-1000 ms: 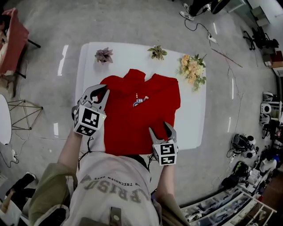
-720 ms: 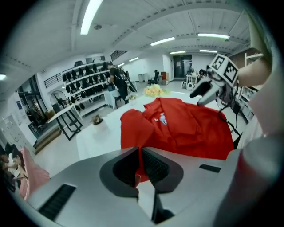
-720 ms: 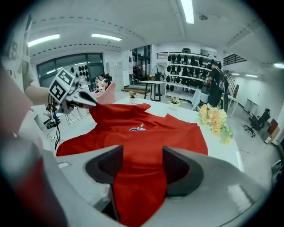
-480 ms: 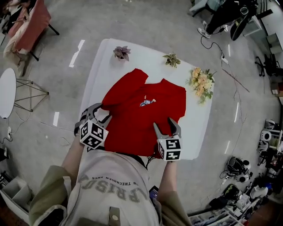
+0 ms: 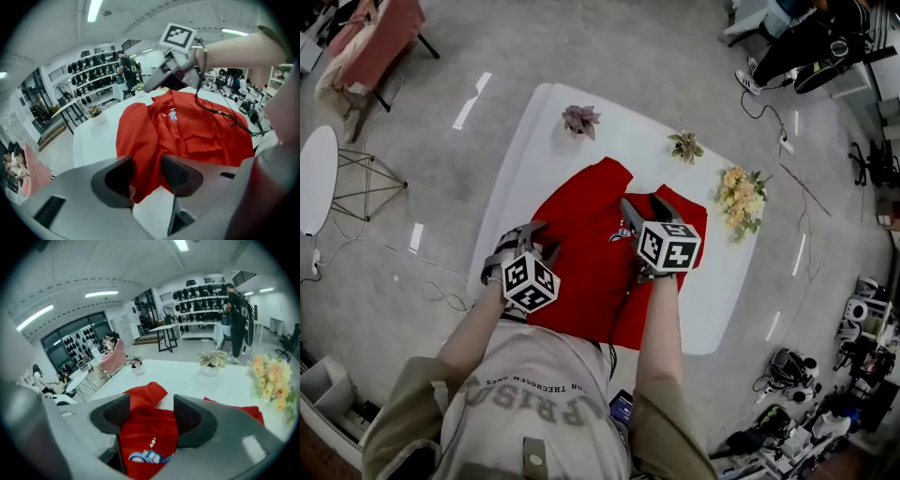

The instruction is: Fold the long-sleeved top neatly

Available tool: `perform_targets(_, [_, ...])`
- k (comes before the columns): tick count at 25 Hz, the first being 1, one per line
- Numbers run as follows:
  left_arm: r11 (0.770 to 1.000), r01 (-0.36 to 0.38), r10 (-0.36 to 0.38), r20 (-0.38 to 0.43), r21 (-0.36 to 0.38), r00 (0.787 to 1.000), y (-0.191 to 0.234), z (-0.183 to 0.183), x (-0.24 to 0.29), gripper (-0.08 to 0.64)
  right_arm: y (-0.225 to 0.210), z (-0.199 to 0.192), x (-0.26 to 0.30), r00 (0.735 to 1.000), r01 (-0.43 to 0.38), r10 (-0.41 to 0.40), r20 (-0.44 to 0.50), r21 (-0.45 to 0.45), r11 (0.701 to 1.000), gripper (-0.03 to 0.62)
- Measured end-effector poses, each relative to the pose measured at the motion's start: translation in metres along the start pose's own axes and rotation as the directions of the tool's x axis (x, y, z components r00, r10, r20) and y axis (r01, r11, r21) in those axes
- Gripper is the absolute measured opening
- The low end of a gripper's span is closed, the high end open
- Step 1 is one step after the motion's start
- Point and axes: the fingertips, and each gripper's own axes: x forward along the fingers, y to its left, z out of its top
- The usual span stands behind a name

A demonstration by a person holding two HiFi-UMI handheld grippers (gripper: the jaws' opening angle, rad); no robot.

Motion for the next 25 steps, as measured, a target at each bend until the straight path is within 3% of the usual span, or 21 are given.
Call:
perform_targets(3, [1.000, 0.020, -0.020, -0.002, 0.021, 1.000, -0.002, -0.001, 0.001, 0.198, -0.004, -0.003, 0.048, 0.997, 0.008, -0.001, -0.071, 0.102, 0.995, 0.279])
perform_targets(6, [0.998, 0.051, -0.051, 0.009, 0.021, 0.999, -0.003, -0.001, -0.001, 0.196, -0.003, -0.007, 0.069, 0.992, 0.040, -0.024, -0.127, 0.123, 0.992, 0.267])
perform_targets(8, [0.997, 0.071, -0.072, 0.018, 0.024, 0.997, -0.003, -0.003, -0.006, 0.196, 0.001, -0.004, 0.069, 0.992, 0.058, -0.049, -0.114, 0.085, 0.995, 0.169])
perform_targets(11, [0.996, 0.069, -0.071, 0.033, 0.049, 0.997, 0.005, -0.006, -0.014, 0.198, 0.011, 0.015, 0.055, 0.996, 0.084, -0.084, -0.017, -0.013, 0.996, 0.057])
perform_targets(14, [0.997, 0.042, -0.046, 0.056, 0.060, 0.997, 0.021, -0.005, -0.021, 0.199, 0.021, 0.040, 0.009, 0.982, 0.138, -0.128, 0.140, -0.070, 0.988, 0.052])
perform_targets(18, [0.996, 0.026, -0.033, 0.085, 0.082, 0.996, 0.040, 0.000, -0.026, 0.201, 0.029, 0.041, -0.083, 0.939, 0.172, -0.177, 0.296, 0.044, 0.984, 0.052])
perform_targets(22, [0.985, 0.062, -0.081, 0.113, 0.162, 0.990, 0.032, 0.012, -0.027, 0.211, 0.024, -0.010, -0.163, 0.918, 0.242, -0.276, 0.286, 0.151, 0.959, 0.052])
perform_targets(25, [0.977, 0.135, -0.154, 0.110, 0.166, 0.982, 0.013, 0.014, -0.027, 0.221, 0.020, -0.065, -0.202, 0.914, 0.301, -0.344, 0.216, 0.207, 0.931, 0.052])
